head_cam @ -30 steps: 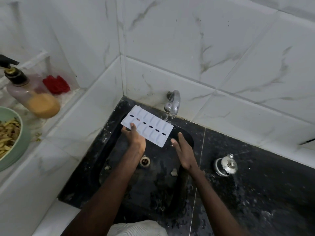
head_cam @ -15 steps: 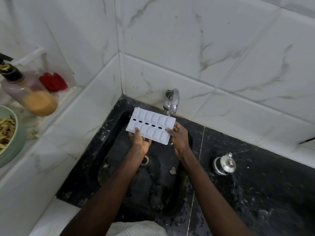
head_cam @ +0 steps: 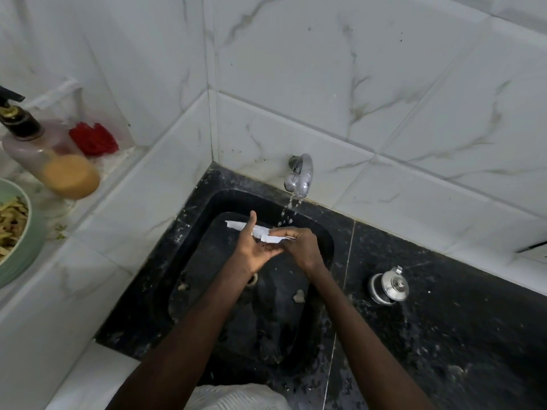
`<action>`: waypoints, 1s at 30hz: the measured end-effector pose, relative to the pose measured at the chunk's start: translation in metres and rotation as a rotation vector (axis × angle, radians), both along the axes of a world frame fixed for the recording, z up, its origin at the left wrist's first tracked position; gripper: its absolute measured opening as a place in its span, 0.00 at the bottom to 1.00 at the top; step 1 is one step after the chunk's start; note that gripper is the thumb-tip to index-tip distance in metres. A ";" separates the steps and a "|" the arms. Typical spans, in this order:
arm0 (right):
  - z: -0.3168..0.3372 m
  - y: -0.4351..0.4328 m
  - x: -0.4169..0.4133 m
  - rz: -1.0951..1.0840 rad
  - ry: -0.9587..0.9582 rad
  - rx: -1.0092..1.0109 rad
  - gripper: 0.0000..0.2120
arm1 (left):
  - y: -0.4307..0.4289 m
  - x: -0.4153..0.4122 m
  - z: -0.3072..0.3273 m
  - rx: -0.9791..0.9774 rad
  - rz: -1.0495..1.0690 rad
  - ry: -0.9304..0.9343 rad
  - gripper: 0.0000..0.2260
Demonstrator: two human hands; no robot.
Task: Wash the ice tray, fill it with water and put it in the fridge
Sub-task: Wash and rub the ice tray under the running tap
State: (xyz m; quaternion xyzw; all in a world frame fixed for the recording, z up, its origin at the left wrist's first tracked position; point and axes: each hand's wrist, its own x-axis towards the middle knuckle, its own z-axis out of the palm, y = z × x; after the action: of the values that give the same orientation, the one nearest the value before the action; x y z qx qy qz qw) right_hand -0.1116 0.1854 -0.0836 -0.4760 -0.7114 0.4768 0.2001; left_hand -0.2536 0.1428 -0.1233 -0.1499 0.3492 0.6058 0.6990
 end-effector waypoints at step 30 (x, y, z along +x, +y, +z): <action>-0.040 -0.024 -0.003 -0.022 -0.265 0.240 0.22 | 0.002 -0.009 -0.034 -0.166 0.185 0.163 0.23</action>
State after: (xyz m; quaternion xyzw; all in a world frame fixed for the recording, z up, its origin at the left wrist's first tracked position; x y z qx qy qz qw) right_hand -0.1144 0.1617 -0.1234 -0.5153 -0.7780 0.3192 0.1652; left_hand -0.2625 0.1446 -0.1575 -0.1893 0.4383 0.6469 0.5947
